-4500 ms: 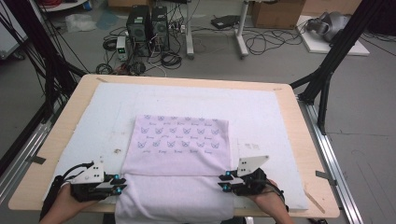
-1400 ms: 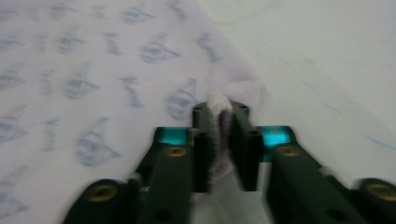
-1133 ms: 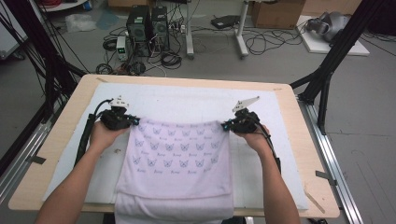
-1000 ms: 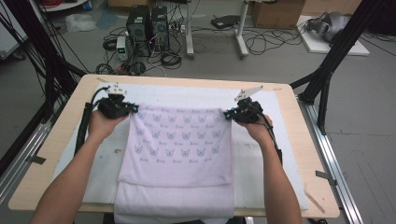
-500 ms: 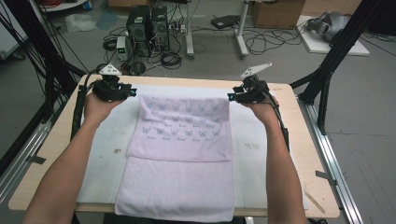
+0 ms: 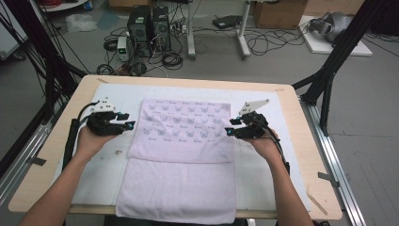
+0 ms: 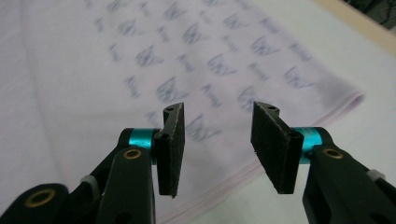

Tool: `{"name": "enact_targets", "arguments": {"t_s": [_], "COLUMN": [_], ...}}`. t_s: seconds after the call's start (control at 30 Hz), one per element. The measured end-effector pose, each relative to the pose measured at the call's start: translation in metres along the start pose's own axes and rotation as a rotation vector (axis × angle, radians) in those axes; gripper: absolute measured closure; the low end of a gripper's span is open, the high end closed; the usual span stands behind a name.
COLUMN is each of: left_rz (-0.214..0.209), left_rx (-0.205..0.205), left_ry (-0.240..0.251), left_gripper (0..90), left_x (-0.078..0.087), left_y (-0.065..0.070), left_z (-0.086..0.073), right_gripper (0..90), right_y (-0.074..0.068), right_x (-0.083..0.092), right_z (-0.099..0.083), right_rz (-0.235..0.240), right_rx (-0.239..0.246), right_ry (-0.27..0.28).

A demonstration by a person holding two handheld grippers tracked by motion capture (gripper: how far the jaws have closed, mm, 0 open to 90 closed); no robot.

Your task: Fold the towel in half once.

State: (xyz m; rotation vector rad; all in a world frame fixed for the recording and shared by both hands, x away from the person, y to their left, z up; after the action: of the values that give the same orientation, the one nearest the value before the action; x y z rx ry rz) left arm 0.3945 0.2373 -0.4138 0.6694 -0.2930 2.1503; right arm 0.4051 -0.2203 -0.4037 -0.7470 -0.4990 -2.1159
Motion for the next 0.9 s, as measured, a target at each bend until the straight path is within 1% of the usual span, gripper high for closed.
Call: {"name": "enact_targets", "arguments": {"t_s": [0.03, 0.1, 0.13, 0.23, 0.27, 0.3, 0.33, 0.43, 0.47, 0.5, 0.53, 0.57, 0.6, 0.63, 0.67, 0.8, 0.83, 0.9], "left_rz": [-0.012, -0.041, -0.048, -0.071, -0.081, -0.089, -0.096, -0.114, -0.117, -0.116, -0.114, -0.116, -0.121, -0.128, -0.133, -0.162, -0.164, -0.164], "left_rx": [0.002, 0.005, 0.002, -0.012, -0.018, -0.027, -0.034, -0.049, -0.052, -0.054, -0.053, -0.044, -0.043, -0.039, -0.041, -0.059, -0.063, -0.073], "left_ry": [-0.001, 0.001, 0.000, -0.007, -0.006, -0.007, -0.009, -0.027, -0.029, -0.032, -0.035, -0.032, -0.032, -0.031, -0.030, -0.053, -0.062, -0.081], "left_gripper": [54.6, 54.6, 54.6, 54.7, 54.9, 55.9, 56.7, 57.9, 58.2, 58.6, 58.9, 58.9, 59.2, 60.5, 61.1, 64.3, 65.3, 68.4], "left_x": [0.000, 0.002, 0.003, 0.004, 0.005, 0.005, 0.005, 0.005, 0.005, 0.005, 0.005, 0.004, 0.004, 0.004, 0.003, -0.002, -0.004, -0.008], "left_y": [0.004, 0.011, 0.015, 0.026, 0.029, 0.033, 0.037, 0.045, 0.047, 0.048, 0.048, 0.048, 0.048, 0.049, 0.049, 0.050, 0.051, 0.052], "left_z": [-0.005, -0.015, -0.019, -0.027, -0.029, -0.032, -0.034, -0.040, -0.042, -0.044, -0.047, -0.049, -0.051, -0.052, -0.054, -0.056, -0.057, -0.058], "right_gripper": [54.9, 55.2, 55.6, 56.2, 55.8, 56.5, 57.5, 57.3, 57.3, 57.3, 57.5, 57.6, 57.7, 58.2, 58.4, 61.0, 61.3, 63.4], "right_y": [-0.004, -0.013, -0.016, -0.026, -0.028, -0.032, -0.036, -0.047, -0.049, -0.051, -0.052, -0.053, -0.054, -0.054, -0.054, -0.055, -0.056, -0.056], "right_x": [0.001, 0.004, 0.006, 0.010, 0.010, 0.010, 0.012, 0.011, 0.009, 0.007, 0.005, 0.003, 0.001, -0.001, -0.002, -0.008, -0.009, -0.009], "right_z": [-0.004, -0.013, -0.018, -0.030, -0.032, -0.035, -0.038, -0.046, -0.049, -0.052, -0.055, -0.058, -0.060, -0.063, -0.064, -0.068, -0.069, -0.069], "right_rz": [0.012, 0.029, 0.035, 0.048, 0.068, 0.064, 0.060, 0.064, 0.075, 0.078, 0.072, 0.085, 0.086, 0.090, 0.100, 0.105, 0.107, 0.101], "right_rx": [0.001, 0.005, 0.011, 0.010, 0.000, 0.004, 0.009, 0.015, 0.010, 0.006, 0.010, -0.004, -0.008, -0.013, -0.015, -0.032, -0.028, -0.018], "right_ry": [0.007, 0.001, 0.002, 0.008, -0.017, -0.005, 0.029, 0.042, 0.044, 0.035, 0.043, 0.044, 0.047, 0.038, 0.032, 0.027, 0.018, 0.019]}}
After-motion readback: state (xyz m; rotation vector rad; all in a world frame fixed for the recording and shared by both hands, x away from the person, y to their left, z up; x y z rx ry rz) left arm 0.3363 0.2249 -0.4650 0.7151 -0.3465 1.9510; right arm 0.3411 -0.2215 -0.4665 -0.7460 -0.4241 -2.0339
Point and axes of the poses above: each handheld gripper's, and its own axes: x roughly backward along the jaws, z roughly out of its top, y roughly to its right, the point moved 3 cm from there along -x, roughly forward along the jaws, and after that the axes turned 5 degrees about -z, right-handed, at the moved point
